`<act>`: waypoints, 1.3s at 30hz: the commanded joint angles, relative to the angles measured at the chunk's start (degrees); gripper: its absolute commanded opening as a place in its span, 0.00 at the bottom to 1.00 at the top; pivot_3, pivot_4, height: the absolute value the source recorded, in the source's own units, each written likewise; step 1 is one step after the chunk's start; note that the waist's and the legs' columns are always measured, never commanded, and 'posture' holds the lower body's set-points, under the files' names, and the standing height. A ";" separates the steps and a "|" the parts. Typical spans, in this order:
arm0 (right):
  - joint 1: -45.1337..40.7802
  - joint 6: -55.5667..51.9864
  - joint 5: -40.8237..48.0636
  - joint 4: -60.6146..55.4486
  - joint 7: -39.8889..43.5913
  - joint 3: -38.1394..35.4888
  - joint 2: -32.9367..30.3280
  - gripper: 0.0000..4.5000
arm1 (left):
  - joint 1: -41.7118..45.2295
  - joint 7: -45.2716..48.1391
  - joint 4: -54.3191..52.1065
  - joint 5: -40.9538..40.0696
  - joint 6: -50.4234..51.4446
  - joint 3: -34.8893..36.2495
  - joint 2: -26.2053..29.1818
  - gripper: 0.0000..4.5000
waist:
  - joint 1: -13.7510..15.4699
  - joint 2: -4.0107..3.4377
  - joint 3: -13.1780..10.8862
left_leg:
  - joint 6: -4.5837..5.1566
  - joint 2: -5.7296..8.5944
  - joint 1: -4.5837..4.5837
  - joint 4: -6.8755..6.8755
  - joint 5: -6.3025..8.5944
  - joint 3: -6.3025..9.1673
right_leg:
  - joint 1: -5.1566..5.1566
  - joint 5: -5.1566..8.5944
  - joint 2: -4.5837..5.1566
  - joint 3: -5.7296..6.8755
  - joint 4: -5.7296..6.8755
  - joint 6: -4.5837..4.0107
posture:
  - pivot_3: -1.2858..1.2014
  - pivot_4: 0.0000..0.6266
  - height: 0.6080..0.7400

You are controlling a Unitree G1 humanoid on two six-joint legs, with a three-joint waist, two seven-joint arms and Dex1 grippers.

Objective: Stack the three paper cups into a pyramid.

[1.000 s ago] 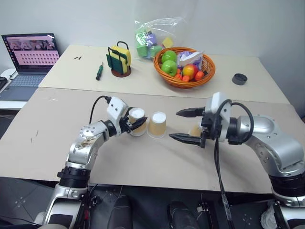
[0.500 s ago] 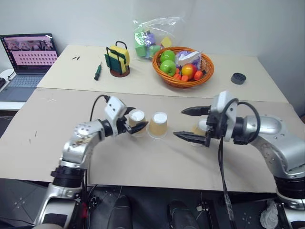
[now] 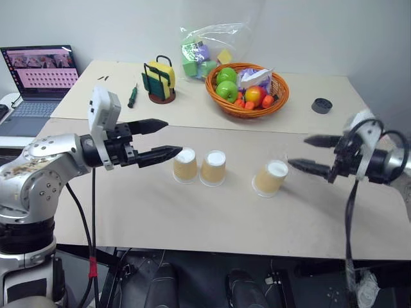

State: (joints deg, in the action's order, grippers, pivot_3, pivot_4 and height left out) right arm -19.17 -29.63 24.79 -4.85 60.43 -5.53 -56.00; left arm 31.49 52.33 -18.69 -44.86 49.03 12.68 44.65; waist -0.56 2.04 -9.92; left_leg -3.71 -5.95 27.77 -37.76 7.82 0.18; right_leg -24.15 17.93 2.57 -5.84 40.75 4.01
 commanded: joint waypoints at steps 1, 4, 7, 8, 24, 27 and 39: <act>-0.01 3.81 -3.37 -0.23 2.51 3.36 -0.19 1.00 | 0.15 -1.00 -2.55 -1.38 -0.17 0.40 0.18 0.99 | -0.29 -0.10 -0.07 | 0.00 0.00 0.01 -0.01 0.00 -0.01 | 0.00 0.00 0.00 -0.01 0.00 0.00 | 0.52 0.24 0.46; -0.82 4.04 -3.50 -0.40 3.14 4.90 1.08 1.00 | 0.30 -1.48 -2.86 -1.87 -0.04 0.43 0.30 0.99 | -0.47 -0.13 -0.08 | 0.00 0.00 -0.01 -0.01 0.00 0.00 | 0.00 0.00 -0.01 -0.02 0.02 0.01 | 0.52 0.24 0.46; -2.16 3.92 -3.82 -0.42 3.09 5.72 2.58 1.00 | 0.66 -2.17 -2.92 -2.32 0.13 0.63 0.33 0.99 | -0.45 -0.13 -0.08 | -0.01 0.00 -0.02 -0.02 0.00 0.00 | 0.01 0.01 -0.01 -0.02 0.03 0.03 | 0.52 0.24 0.46; -2.69 4.04 -3.92 -0.29 2.99 5.81 3.07 1.00 | 0.64 -2.30 -2.97 -2.42 0.12 0.62 0.44 0.99 | -0.37 -0.13 -0.08 | -0.01 0.00 -0.01 -0.02 -0.01 0.00 | 0.02 0.01 -0.01 -0.02 0.03 0.03 | 0.52 0.24 0.46; -11.14 4.84 -7.64 4.75 0.43 8.42 10.44 1.00 | 0.45 -4.49 -4.58 -3.38 -0.36 -0.34 0.37 0.99 | -0.15 -0.14 -0.09 | -0.01 0.00 -0.01 -0.02 -0.01 0.00 | 0.00 -0.03 -0.01 -0.01 0.03 -0.03 | 0.52 0.24 0.46; -11.59 4.75 -8.14 5.12 0.22 8.48 11.12 1.00 | 0.36 -4.57 -4.66 -3.38 -0.38 -0.49 0.34 0.99 | -0.11 -0.14 -0.09 | -0.01 0.00 -0.01 -0.02 -0.01 0.00 | 0.01 -0.11 -0.01 -0.01 0.03 -0.16 | 0.52 0.24 0.46; -13.84 4.97 -9.55 7.11 0.01 8.86 13.32 0.76 | 0.65 -4.63 -4.20 -2.81 -0.61 -1.31 0.54 1.00 | -0.14 -0.14 -0.09 | -0.01 0.00 -0.01 -0.02 -0.01 0.00 | 0.01 -0.13 -0.01 -0.01 0.04 -0.21 | 0.52 0.24 0.46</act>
State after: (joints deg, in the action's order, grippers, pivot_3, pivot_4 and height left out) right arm -31.31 -26.04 15.17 2.87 60.74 4.02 -42.52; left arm 31.16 47.82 -21.70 -47.38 49.06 11.03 44.64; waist -0.70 1.90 -10.01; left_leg -3.72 -5.95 27.76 -37.78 7.81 0.18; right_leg -24.14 17.80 2.56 -5.85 40.79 3.80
